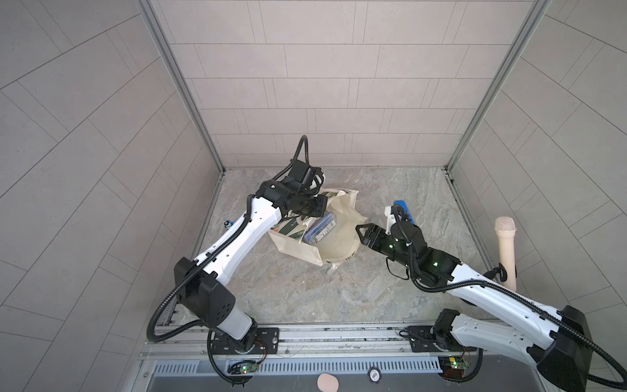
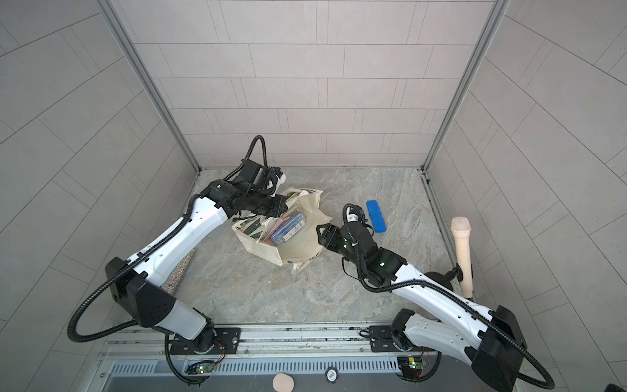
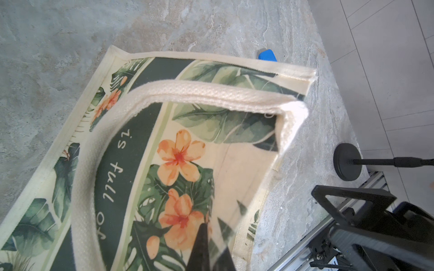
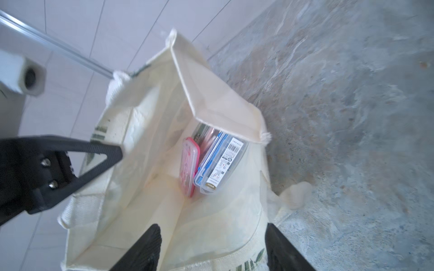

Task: Take out the compass set from the canvas bag
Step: Adjust the canvas bag at the center of the board.

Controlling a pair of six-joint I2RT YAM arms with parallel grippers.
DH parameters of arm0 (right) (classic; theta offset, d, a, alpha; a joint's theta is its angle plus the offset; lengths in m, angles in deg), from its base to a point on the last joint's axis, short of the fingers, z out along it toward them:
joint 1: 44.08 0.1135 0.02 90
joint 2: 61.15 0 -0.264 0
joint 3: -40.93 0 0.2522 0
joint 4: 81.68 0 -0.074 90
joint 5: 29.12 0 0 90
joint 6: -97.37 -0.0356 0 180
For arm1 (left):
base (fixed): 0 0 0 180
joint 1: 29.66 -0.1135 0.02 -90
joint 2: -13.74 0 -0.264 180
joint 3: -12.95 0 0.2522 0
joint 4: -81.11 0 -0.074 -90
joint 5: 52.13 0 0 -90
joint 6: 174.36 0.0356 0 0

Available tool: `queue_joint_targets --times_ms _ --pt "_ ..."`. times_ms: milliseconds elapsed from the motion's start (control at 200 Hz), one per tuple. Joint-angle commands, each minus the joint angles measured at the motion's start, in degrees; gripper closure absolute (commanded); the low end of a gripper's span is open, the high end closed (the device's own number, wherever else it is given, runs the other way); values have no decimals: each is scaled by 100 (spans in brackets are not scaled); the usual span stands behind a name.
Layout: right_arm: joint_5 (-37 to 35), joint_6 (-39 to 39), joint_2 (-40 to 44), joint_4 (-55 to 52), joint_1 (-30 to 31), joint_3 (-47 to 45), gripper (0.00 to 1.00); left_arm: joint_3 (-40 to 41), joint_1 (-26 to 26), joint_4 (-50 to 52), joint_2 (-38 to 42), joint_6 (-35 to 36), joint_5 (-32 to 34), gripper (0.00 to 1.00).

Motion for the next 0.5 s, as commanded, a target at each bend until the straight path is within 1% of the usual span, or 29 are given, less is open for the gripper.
queue_joint_targets --times_ms 0,135,225,385,495 --pt "921 748 -514 419 94 576 32 -242 33 374 77 464 -38 100" --pt "1085 717 -1305 636 267 1033 34 -228 32 454 219 667 452 100" --pt "1145 642 -1858 775 514 1315 36 -389 31 597 121 763 502 100" --pt "1216 347 -2632 1315 1133 1597 39 -1092 33 932 -432 845 521 100" --pt "1171 267 -2969 1555 1479 1762 41 -1610 33 966 -804 865 625 100"
